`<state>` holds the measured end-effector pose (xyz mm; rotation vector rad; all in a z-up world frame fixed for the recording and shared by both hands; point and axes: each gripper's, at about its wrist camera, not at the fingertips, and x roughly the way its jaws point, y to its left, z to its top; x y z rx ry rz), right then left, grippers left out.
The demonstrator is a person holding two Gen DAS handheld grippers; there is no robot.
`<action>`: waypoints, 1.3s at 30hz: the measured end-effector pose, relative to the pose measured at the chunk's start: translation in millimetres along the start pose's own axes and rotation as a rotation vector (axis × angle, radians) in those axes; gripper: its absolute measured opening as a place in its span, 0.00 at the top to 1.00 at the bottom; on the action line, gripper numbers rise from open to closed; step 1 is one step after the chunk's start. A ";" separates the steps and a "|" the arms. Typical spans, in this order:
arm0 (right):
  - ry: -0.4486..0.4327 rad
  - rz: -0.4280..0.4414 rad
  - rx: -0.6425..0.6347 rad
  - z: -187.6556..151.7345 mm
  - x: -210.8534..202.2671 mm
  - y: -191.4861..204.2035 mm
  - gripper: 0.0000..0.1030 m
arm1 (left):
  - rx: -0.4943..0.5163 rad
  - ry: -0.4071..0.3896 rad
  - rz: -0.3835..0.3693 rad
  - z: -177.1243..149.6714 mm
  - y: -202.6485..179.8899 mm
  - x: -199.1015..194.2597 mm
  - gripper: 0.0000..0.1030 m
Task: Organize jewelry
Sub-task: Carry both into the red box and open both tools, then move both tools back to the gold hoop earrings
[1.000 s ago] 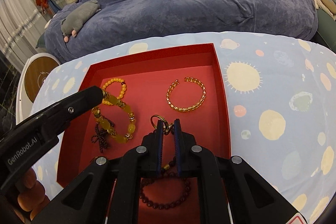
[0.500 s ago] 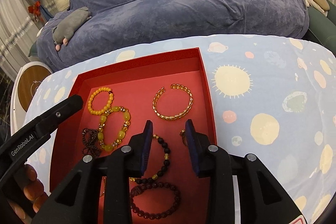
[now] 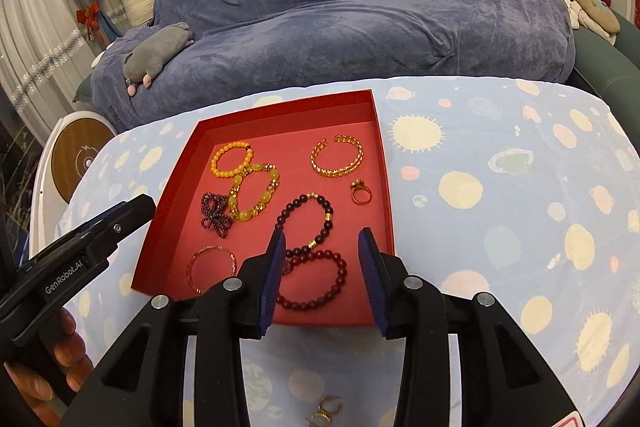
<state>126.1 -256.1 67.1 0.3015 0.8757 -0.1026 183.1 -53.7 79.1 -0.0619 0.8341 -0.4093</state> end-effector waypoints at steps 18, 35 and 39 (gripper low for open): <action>0.140 -0.021 -0.028 -126.0 -23.7 -0.5 0.64 | -0.029 0.111 0.073 -103.3 2.4 -36.7 0.61; 0.140 -0.070 -0.091 -131.3 2.8 14.9 0.76 | -0.022 0.158 0.102 -127.1 6.8 -24.0 0.61; 0.142 -0.078 -0.104 -133.2 0.8 13.0 0.84 | -0.018 0.160 0.097 -127.3 4.1 -24.5 0.61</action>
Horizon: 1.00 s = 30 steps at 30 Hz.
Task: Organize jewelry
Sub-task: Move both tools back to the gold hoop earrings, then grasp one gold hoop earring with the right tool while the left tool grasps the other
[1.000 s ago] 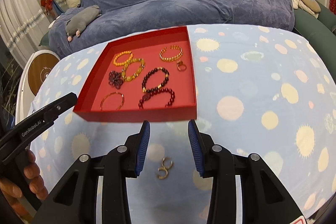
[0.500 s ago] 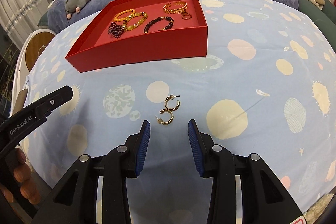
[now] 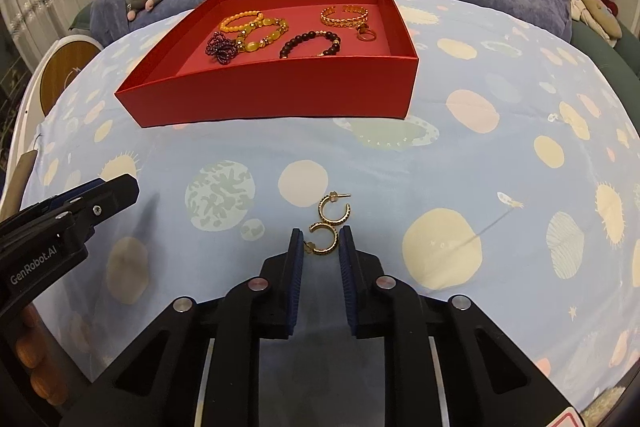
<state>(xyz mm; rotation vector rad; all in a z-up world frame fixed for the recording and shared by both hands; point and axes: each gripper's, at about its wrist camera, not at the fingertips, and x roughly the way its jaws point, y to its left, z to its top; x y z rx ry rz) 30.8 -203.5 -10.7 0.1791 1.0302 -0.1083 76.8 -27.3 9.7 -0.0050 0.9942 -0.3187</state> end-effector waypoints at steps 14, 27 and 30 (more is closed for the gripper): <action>0.015 0.001 0.138 -7.4 -24.8 -46.1 0.85 | 0.080 0.011 -0.072 -6.1 -49.6 -2.7 0.55; -0.001 0.006 0.218 -8.2 -30.5 -84.4 0.84 | 0.159 0.042 -0.133 -9.8 -116.2 25.6 0.52; -0.005 0.009 0.232 -6.8 -30.0 -89.2 0.84 | 0.172 0.040 -0.125 -9.7 -121.1 31.9 0.52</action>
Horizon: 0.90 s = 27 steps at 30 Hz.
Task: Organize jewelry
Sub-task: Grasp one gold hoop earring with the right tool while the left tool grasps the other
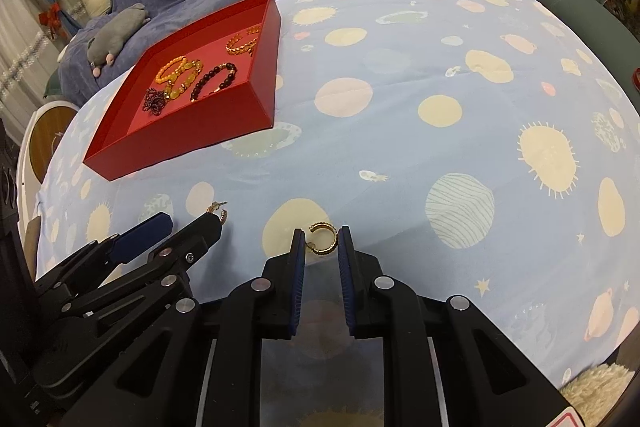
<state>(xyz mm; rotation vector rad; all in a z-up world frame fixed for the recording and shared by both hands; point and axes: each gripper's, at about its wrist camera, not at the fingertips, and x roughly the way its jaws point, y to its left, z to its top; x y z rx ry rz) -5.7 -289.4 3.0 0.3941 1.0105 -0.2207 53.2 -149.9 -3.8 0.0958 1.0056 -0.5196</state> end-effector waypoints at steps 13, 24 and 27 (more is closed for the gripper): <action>0.000 0.011 0.032 1.5 2.6 -8.2 0.84 | 0.040 -0.003 0.031 0.1 -6.8 11.0 0.75; -0.003 0.020 0.018 0.5 0.8 -3.2 0.84 | 0.023 0.001 0.031 0.5 3.3 7.5 0.84; -0.005 0.028 0.011 0.1 -1.8 2.5 0.84 | 0.003 0.003 0.036 0.2 12.0 1.0 0.84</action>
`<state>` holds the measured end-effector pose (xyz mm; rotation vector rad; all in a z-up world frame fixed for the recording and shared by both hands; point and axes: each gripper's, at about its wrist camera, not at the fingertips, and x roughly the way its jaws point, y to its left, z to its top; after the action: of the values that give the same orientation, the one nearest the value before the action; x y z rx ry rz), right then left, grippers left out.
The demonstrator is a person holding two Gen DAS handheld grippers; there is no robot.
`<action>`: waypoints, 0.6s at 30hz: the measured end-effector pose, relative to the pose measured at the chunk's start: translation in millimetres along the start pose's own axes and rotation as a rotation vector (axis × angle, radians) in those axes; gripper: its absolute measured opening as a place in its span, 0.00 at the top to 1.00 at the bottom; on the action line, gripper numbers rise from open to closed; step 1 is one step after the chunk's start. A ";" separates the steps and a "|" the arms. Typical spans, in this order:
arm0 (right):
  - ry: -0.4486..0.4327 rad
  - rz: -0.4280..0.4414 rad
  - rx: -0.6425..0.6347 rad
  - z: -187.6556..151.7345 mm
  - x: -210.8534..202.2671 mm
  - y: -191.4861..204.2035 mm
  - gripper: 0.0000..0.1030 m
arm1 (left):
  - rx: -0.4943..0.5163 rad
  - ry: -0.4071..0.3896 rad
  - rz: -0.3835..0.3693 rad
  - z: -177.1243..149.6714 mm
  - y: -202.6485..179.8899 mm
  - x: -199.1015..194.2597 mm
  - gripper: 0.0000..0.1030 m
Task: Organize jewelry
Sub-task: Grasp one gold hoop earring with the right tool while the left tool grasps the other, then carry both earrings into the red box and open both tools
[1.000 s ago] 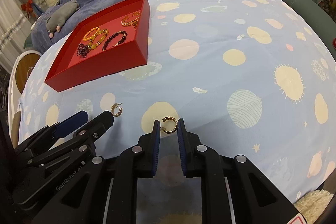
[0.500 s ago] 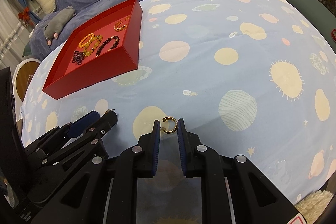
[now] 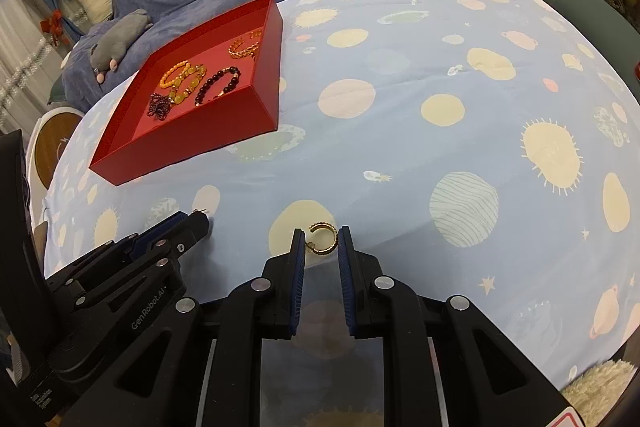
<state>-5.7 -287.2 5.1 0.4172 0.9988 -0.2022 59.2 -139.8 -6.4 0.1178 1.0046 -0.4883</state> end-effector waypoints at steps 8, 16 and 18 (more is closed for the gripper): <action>-0.006 0.033 -0.047 2.1 -5.7 28.1 0.84 | -0.047 -0.007 0.029 5.2 23.4 -19.8 0.84; -0.026 0.054 -0.120 10.6 -10.5 66.4 0.84 | -0.089 -0.037 0.043 17.3 45.3 -40.3 0.84; -0.031 0.060 -0.133 14.4 -11.1 74.3 0.84 | -0.097 -0.042 0.049 21.8 51.1 -44.8 0.84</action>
<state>25.6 -226.6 39.6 0.3211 0.9619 -0.0871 79.3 -86.2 36.1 0.0455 0.9802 -0.3954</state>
